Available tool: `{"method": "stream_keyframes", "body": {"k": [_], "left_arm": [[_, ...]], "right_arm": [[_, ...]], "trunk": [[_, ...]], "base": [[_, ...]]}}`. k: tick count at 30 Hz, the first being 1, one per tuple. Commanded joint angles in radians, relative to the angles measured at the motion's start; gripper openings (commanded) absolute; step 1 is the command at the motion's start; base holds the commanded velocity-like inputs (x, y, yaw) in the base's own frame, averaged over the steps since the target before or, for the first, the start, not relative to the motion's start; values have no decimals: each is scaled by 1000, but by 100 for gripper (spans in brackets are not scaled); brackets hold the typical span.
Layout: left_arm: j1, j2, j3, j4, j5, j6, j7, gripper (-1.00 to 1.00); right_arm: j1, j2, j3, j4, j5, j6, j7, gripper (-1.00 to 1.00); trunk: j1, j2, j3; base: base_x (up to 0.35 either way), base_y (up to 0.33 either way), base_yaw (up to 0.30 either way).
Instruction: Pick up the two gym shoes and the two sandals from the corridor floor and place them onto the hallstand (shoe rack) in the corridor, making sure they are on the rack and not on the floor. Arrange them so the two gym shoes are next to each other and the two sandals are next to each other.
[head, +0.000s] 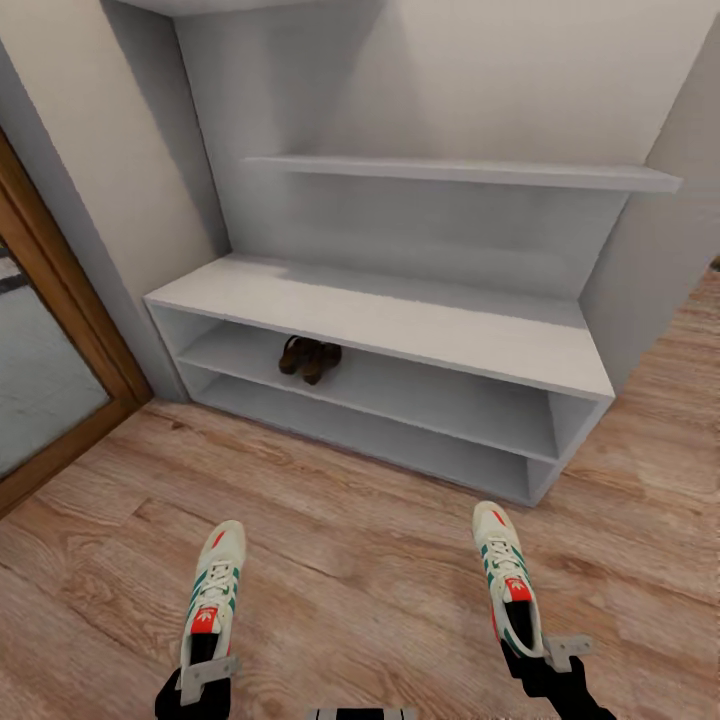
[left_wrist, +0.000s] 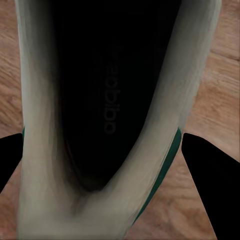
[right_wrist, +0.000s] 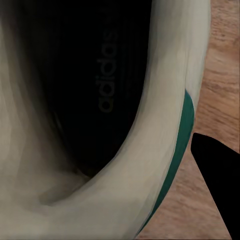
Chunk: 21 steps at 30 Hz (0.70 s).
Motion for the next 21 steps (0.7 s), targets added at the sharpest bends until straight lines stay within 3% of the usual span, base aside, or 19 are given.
{"method": "stream_keyframes", "body": {"k": [1, 21], "left_arm": [[0, -1, 4, 1, -9, -3, 2, -100], [0, -1, 4, 1, -9, -3, 2, -100]], "right_arm": [[-1, 0, -9, 0, 7, -4, 6, -100], [-1, 0, -9, 0, 7, -3, 6, -100]], "trunk": [[0, 0, -1], [0, 0, -1]], "base": [[4, 305, -269], [1, 305, -269]]}}
